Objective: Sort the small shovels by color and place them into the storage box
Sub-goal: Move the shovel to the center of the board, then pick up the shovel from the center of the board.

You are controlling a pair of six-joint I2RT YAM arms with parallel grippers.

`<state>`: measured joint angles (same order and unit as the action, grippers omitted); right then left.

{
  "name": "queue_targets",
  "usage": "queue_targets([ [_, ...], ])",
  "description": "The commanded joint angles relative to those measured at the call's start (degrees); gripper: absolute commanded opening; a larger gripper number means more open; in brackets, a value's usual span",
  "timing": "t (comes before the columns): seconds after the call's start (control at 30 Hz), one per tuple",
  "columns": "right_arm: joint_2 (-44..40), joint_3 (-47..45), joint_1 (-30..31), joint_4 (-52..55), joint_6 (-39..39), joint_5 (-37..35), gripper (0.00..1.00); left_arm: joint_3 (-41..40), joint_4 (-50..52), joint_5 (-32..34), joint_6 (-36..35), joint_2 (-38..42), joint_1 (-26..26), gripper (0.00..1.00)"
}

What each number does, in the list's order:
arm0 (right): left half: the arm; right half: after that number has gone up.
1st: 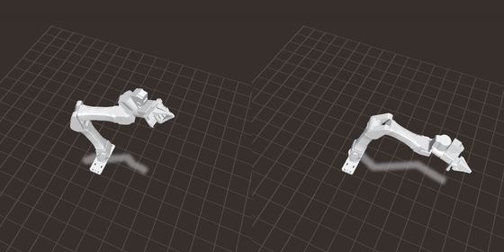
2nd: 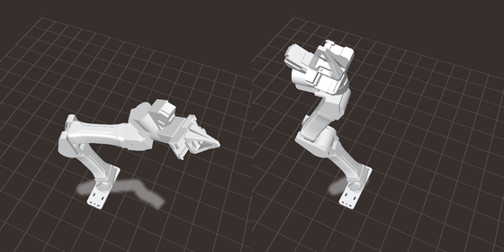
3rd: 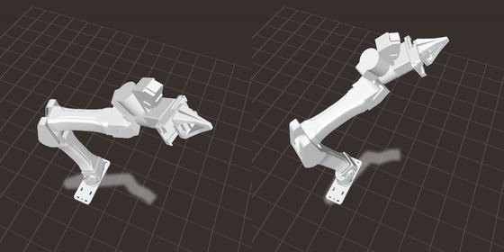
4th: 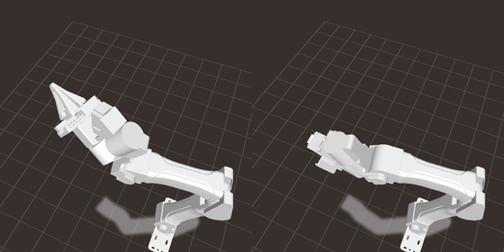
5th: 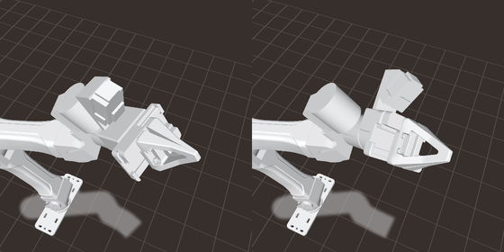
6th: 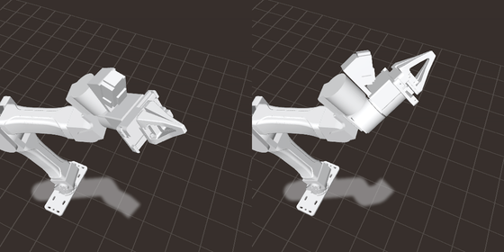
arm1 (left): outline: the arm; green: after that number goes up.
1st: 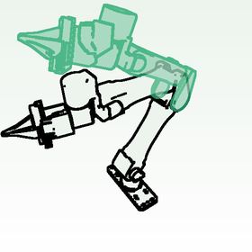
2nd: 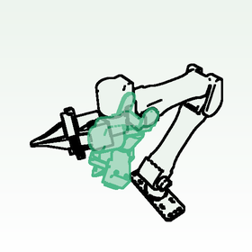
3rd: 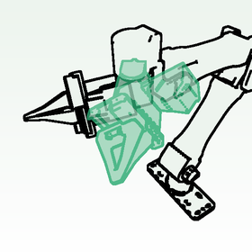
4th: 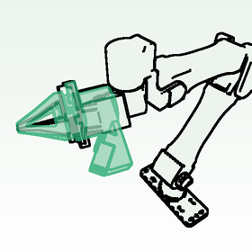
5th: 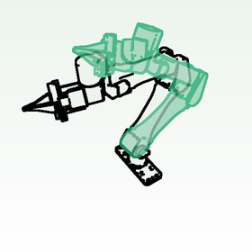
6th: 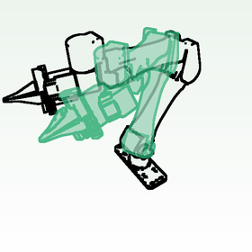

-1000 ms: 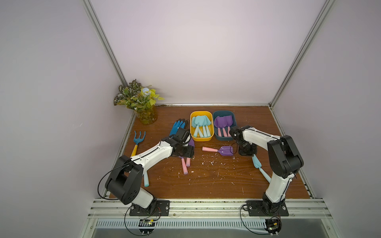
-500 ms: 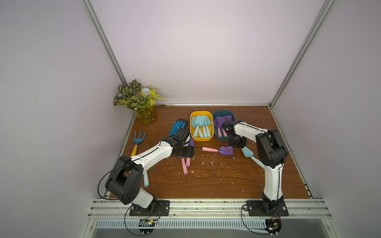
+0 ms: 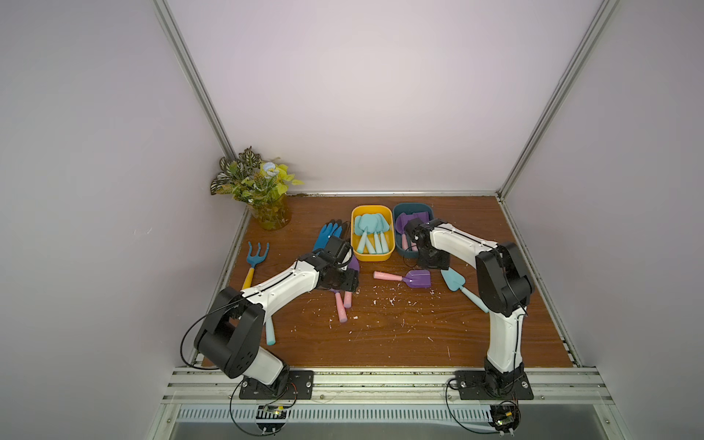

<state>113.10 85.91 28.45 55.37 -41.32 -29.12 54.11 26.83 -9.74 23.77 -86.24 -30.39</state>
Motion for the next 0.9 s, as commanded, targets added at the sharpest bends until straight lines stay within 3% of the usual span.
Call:
queue_targets([
  [0.0, -7.72, -0.05, 0.07, 4.96, 2.68, -0.11, 0.55, -0.50, 0.73, 1.54, -0.39, 1.42, 0.51, 0.71],
  [0.2, -14.64, -8.18, -0.86, 5.02, 12.80, 3.99, 0.64, -1.08, 0.83, 2.34, -0.49, 1.82, 1.38, 0.71],
  [0.47, -22.62, -22.69, -7.87, -1.08, 23.93, 10.28, 0.73, -2.23, 1.20, 4.36, -1.01, 2.05, 2.67, 0.71],
  [0.57, -24.04, -22.49, -8.85, -3.89, 27.67, 11.45, 0.74, -1.50, 1.74, 5.21, -1.23, 1.28, 2.62, 0.71],
  [0.73, -23.55, -18.67, -8.44, -4.61, 39.64, 6.88, 0.76, -1.31, 2.04, 5.74, -1.27, 0.01, 2.65, 0.71],
  [0.87, -25.69, -20.96, -9.01, -7.10, 48.86, 7.34, 0.77, -1.08, 2.30, 6.64, -1.27, -1.03, 2.65, 0.71],
])
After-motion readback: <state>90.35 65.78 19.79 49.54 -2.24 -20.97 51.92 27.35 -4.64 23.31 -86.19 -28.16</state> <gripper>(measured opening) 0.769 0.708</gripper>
